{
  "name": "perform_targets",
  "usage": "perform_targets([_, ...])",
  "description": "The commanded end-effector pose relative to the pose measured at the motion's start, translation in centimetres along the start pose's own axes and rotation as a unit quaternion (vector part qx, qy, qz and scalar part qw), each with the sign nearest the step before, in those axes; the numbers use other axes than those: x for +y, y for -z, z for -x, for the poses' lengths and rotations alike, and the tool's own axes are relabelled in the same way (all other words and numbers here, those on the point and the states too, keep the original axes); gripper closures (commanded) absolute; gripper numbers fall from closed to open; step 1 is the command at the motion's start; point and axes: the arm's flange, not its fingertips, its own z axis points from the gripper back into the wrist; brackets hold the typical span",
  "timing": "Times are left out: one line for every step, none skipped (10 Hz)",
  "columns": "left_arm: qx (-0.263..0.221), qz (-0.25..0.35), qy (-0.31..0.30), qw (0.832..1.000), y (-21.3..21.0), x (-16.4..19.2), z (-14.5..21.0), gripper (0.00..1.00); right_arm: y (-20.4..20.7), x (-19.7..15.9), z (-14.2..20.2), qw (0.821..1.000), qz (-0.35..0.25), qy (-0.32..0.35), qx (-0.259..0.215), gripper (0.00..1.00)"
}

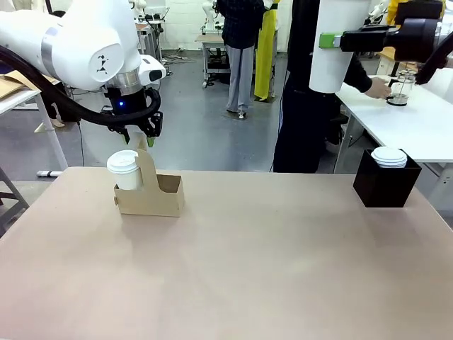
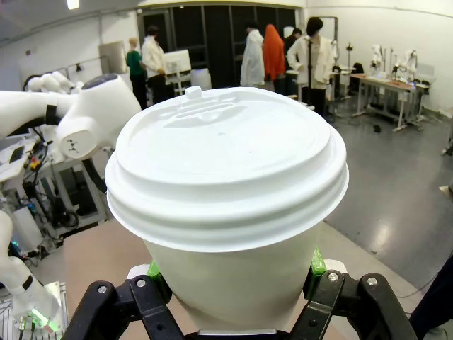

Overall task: Pour a drink into a cup and package it in a carrier.
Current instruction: Position the Cup Carrier in the center of the table.

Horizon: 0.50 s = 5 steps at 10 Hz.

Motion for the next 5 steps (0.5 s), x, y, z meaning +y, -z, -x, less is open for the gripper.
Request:
perform_targets([0.005,-0.003,-0.015,1.000,-0.05,-0.10,-0.21,1.00,0.27,0.12,-0.37,1.000,0.000,0.001,-0.015,0.20])
perform_targets([0.008,0.002,-0.016,1.000,-0.02,-0.28,-0.10,1.00,0.27,0.12,-0.37,1.000,0.000,0.001,-0.015,0.20])
perform_targets([0.011,0.007,-0.015,1.000,0.11,-0.37,-0.15,0.97,0.27,0.12,-0.37,1.000,0.000,0.001,-0.015,0.20])
perform_targets([0.011,0.011,-0.016,1.000,0.07,-0.42,-0.06,1.00,0.27,0.12,-0.37,1.000,0.000,0.001,-0.015,0.20])
perform_targets([0.013,0.012,-0.017,1.000,0.19,-0.43,-0.07,1.00,0.27,0.12,-0.37,1.000,0.000,0.001,-0.015,0.20])
